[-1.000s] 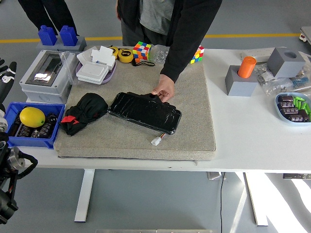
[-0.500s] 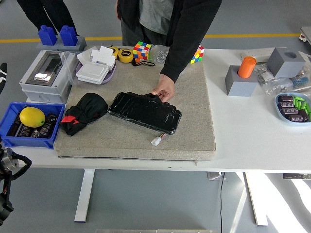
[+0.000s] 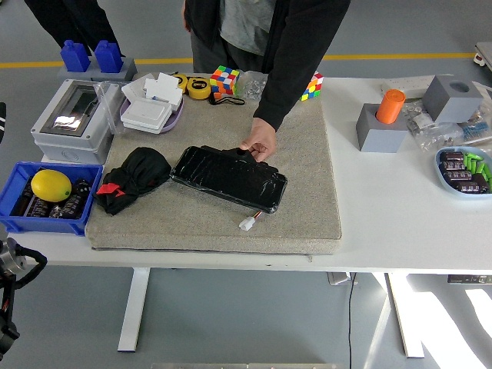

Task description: Pick the rag up,wipe the panel,place it on the desk

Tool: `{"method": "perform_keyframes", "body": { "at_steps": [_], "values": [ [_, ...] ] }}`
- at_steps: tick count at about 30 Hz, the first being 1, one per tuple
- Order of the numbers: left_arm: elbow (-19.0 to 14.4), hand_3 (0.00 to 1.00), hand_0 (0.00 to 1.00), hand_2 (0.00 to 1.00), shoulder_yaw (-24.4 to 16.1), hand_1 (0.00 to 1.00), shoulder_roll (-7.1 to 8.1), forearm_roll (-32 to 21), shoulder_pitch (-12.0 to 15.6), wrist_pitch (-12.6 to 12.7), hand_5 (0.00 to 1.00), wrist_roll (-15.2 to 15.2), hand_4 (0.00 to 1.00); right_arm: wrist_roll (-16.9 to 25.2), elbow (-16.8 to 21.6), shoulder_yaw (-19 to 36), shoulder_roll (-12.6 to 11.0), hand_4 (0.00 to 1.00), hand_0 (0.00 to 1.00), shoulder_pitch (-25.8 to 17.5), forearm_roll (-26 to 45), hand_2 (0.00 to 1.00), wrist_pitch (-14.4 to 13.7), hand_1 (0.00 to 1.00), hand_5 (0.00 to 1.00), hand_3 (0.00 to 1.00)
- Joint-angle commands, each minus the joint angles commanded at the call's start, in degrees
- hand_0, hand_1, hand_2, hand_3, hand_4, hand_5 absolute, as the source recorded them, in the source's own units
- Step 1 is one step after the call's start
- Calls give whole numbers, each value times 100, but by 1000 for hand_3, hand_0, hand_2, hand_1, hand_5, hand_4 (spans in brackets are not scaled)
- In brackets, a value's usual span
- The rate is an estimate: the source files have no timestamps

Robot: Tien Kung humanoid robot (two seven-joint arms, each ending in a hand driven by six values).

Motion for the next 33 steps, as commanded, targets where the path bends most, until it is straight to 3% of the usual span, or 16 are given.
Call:
{"method": "perform_keyframes", "body": {
  "at_steps": [33],
  "values": [
    [-127,604,571,659,-93,628,-19,17,78,-30,273,75,881,1,23,-15,3,904,590,4,7,538,-7,604,361,533]
  ]
}}
